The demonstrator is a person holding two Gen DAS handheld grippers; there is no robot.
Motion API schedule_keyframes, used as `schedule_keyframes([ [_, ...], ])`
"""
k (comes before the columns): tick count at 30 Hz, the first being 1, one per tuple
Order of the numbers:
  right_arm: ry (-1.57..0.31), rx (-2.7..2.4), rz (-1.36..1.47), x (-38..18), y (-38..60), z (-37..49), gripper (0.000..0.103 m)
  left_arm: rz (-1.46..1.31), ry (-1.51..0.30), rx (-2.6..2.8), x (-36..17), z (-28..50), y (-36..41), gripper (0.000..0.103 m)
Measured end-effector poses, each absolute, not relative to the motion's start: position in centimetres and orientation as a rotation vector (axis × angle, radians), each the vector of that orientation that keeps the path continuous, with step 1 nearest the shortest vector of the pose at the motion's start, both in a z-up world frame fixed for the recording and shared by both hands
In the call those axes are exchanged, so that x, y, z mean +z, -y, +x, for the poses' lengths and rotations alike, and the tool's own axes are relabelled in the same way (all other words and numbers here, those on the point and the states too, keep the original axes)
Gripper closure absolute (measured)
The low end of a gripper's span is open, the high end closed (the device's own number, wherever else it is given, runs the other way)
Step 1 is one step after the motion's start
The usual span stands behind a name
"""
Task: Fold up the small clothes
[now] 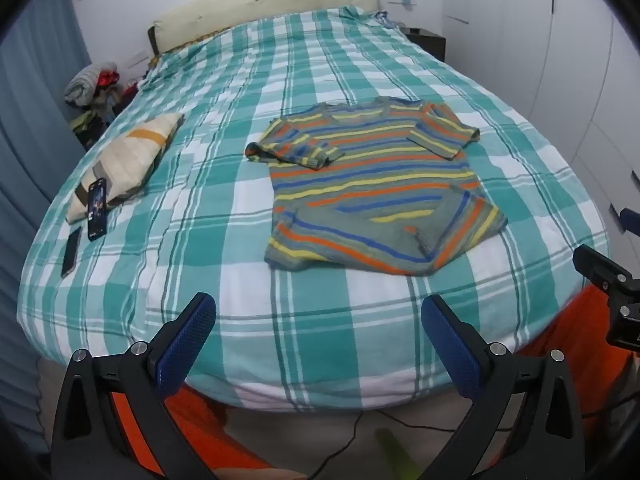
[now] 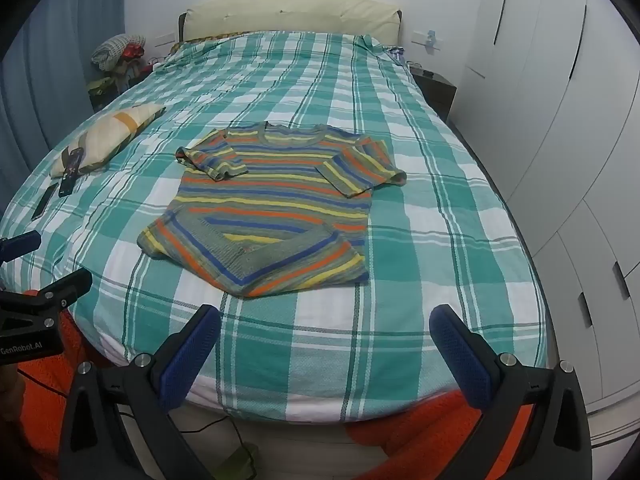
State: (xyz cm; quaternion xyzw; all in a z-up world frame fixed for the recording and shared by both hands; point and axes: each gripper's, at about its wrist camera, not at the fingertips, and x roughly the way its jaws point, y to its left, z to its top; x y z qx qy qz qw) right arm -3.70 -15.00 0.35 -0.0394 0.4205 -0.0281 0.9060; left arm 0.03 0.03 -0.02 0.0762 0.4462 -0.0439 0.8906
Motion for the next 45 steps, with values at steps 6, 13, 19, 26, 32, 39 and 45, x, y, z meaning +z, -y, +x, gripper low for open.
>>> schedule_keyframes([
  [6,-0.870,-0.054,-0.086,0.5,14.9,-3.8,0.000,0.159,-0.926,-0.091,0.1,0.1,-0.2,0.000],
  [13,-0.888,-0.070,-0.100,-0.3,14.2,-3.6,0.000,0.170,-0.922,-0.085,0.1,-0.1,-0.1,0.000],
  [19,-0.904,-0.096,-0.129,-0.2,14.4,-3.1,0.000,0.169,-0.934,-0.077,-1.2,0.6,-1.0,0.000],
  [26,-0.914,-0.126,-0.130,-0.4,14.9,-3.0,0.000,0.175,-0.941,-0.075,-1.4,0.6,-0.7,0.000],
  [32,-0.925,-0.136,-0.128,-0.8,15.0,-2.8,0.000,0.190,-0.953,-0.063,-1.7,0.8,-0.5,0.000],
  [39,-0.937,-0.143,-0.128,-1.2,14.9,-2.6,0.000,0.194,-0.959,-0.059,-2.0,0.8,-0.4,0.000],
  [45,-0.940,-0.144,-0.126,-1.4,14.9,-2.5,0.000,0.196,-0.973,-0.054,-2.3,0.9,-0.3,0.000],
])
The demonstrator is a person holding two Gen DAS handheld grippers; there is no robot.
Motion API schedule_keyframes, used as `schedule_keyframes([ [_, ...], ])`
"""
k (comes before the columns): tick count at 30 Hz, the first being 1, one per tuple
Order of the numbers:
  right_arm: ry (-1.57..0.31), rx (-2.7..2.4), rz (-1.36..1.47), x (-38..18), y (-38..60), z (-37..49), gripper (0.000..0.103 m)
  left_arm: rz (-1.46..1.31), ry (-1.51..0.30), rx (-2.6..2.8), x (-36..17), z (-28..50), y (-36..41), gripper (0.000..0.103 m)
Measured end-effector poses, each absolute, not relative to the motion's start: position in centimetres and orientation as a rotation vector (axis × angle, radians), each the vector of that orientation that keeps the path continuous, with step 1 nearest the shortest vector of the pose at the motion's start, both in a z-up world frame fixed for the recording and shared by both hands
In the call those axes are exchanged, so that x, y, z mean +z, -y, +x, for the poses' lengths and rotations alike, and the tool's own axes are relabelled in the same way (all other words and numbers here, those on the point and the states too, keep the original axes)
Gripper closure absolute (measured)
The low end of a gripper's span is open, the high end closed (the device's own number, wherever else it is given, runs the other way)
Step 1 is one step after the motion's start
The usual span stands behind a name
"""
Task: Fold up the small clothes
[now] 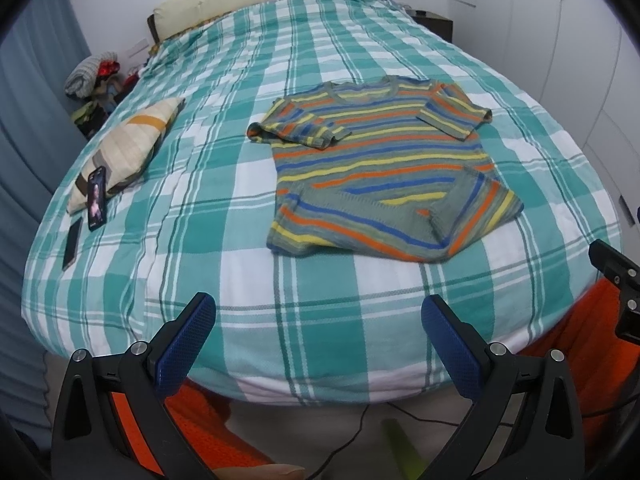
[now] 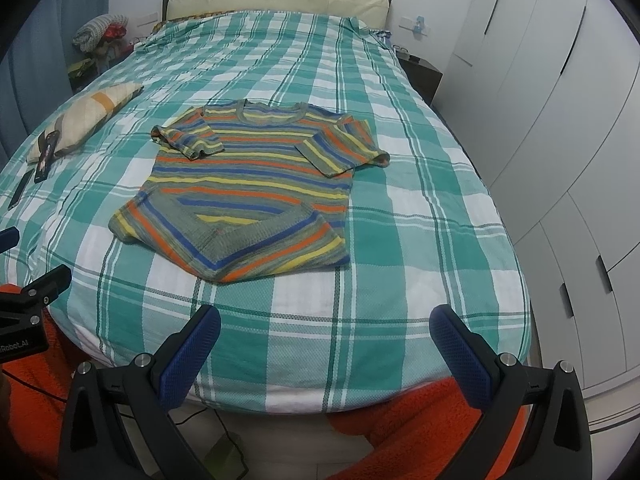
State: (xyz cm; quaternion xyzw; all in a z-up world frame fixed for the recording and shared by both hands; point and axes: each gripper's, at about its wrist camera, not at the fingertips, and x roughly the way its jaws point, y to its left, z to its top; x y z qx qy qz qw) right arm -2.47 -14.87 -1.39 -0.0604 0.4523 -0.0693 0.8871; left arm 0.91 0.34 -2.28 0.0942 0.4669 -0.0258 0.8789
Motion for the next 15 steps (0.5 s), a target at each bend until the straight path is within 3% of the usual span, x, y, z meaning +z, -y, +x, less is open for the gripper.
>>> schedule_keyframes([
  [15,-0.938,-0.137,-0.125,-1.43,14.43,-2.73,0.000,0.222,-0.960,-0.042,-1.83,0.64,-0.35,0.000],
])
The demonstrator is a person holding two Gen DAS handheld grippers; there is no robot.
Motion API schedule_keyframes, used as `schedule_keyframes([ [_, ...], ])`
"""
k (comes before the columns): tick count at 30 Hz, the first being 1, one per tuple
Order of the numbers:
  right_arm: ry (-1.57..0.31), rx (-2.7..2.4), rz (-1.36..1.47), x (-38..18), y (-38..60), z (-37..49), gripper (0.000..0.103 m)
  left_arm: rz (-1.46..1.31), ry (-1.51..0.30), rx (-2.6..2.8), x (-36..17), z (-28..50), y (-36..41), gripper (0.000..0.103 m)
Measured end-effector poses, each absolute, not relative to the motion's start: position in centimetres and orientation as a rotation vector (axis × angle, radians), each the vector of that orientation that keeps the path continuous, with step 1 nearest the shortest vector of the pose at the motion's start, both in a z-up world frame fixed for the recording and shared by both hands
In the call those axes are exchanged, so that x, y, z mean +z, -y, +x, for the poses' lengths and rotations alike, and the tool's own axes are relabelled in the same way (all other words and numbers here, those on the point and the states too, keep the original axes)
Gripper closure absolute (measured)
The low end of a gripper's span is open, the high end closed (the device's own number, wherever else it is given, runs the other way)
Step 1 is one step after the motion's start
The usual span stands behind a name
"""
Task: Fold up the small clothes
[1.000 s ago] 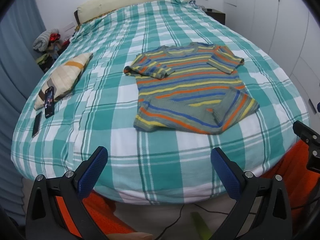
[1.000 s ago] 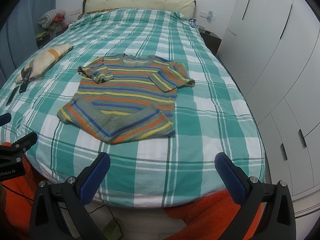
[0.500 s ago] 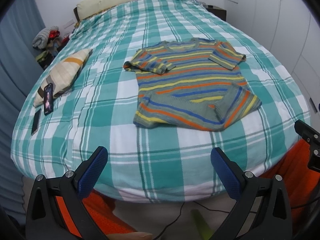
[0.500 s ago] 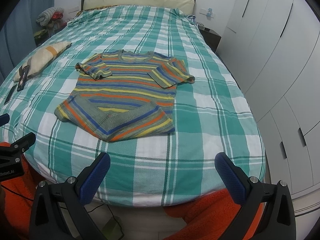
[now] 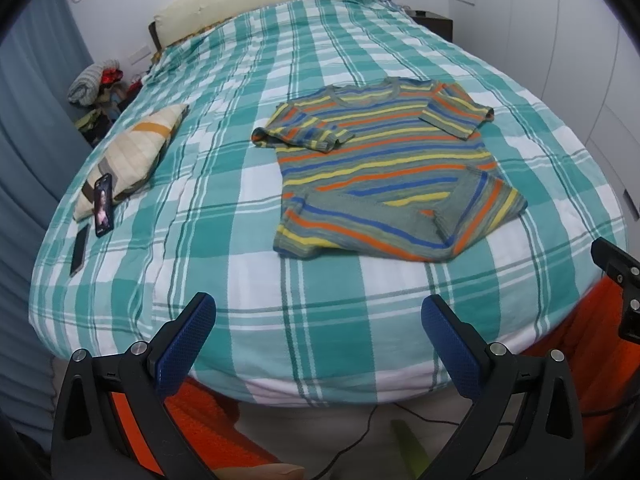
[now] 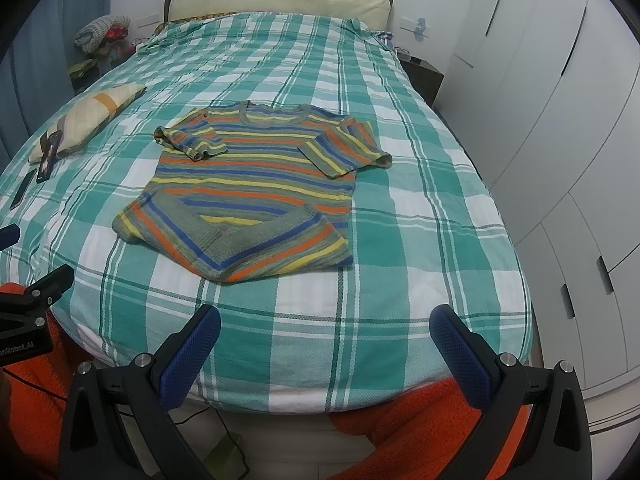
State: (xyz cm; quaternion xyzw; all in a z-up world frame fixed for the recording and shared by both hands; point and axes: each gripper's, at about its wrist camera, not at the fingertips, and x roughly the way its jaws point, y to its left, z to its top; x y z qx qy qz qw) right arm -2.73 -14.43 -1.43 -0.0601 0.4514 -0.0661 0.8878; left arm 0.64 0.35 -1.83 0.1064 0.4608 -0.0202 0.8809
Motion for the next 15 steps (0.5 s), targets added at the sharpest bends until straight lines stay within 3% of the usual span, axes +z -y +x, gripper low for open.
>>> schedule_keyframes([
  [15,-0.939,-0.136,-0.124,-1.51,14.27,-2.80,0.000,0.207,-0.969,-0.048,-1.84,0.66,-0.69,0.000],
])
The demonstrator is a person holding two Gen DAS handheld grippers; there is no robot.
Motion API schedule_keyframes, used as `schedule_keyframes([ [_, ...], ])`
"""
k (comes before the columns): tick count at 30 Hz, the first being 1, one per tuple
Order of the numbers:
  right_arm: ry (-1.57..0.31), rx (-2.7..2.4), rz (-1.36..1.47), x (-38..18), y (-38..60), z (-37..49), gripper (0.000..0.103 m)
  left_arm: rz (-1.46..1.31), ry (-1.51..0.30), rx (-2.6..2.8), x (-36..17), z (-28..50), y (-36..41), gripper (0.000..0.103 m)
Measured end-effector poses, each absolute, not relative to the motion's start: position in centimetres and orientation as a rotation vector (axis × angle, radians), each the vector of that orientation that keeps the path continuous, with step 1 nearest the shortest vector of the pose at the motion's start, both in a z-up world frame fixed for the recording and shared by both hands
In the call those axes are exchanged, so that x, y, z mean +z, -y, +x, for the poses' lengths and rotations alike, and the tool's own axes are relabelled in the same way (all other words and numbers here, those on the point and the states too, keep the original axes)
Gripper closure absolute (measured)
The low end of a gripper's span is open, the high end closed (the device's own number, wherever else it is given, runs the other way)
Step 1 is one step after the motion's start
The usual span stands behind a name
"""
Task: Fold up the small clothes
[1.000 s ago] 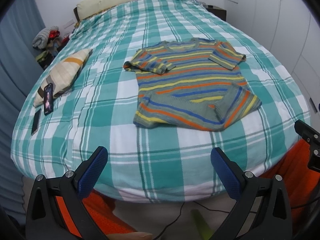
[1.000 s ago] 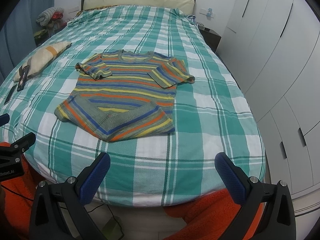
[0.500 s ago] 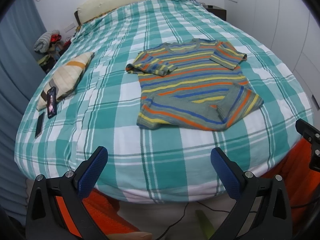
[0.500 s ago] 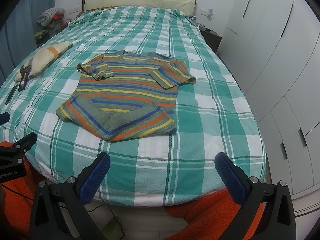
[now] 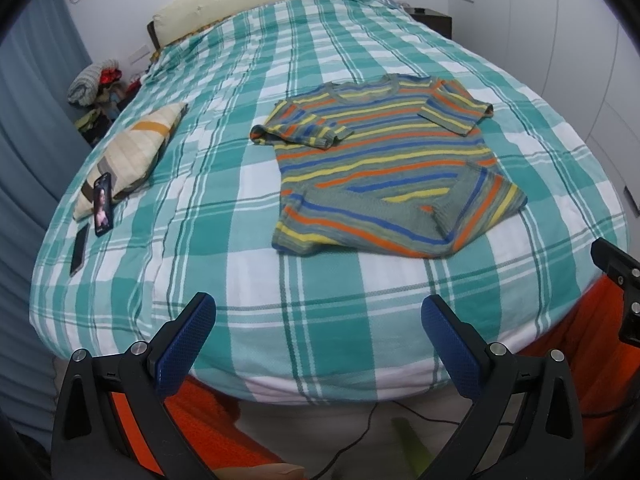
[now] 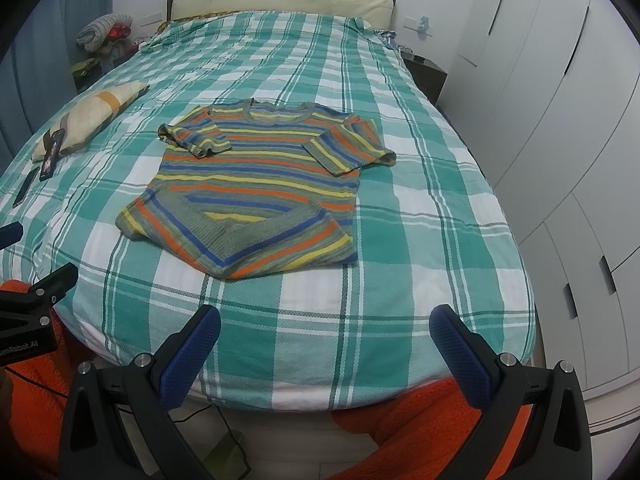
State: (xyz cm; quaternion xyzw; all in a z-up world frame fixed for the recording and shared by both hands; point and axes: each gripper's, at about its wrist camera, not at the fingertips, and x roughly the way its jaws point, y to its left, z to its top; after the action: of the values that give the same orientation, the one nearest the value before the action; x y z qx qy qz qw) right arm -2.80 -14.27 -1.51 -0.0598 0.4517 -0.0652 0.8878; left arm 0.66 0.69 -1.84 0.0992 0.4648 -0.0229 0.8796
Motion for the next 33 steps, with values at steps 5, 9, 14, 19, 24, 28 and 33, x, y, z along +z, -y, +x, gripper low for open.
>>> schedule_keyframes([
  [5,-0.935,-0.121,-0.106,-1.5,14.0,-3.0,0.000,0.132,-0.973,-0.071,-1.4,0.6,-1.3,0.000],
  [9,-0.928,-0.097,-0.117,-1.5,13.1,-3.3,0.000,0.100,-0.971,-0.052,-1.3,0.7,-1.5,0.000],
  [14,-0.938,-0.077,-0.122,-1.4,12.7,-3.4,0.000,0.078,-0.966,-0.070,-1.4,0.6,-1.3,0.000],
  [19,-0.938,-0.071,-0.123,-1.1,13.2,-2.9,0.000,0.096,-0.979,-0.065,-1.7,1.0,-1.2,0.000],
  [24,-0.942,-0.062,-0.121,-1.1,13.2,-2.7,0.000,0.130,-0.994,-0.070,-2.1,0.9,-1.3,0.000],
  [28,-0.940,-0.061,-0.120,-1.1,13.2,-2.7,0.000,0.121,-0.995,-0.065,-2.2,0.8,-1.9,0.000],
  [33,-0.927,-0.060,-0.103,-1.1,13.3,-2.8,0.000,0.075,-1.013,-0.041,-2.9,1.3,-3.0,0.000],
])
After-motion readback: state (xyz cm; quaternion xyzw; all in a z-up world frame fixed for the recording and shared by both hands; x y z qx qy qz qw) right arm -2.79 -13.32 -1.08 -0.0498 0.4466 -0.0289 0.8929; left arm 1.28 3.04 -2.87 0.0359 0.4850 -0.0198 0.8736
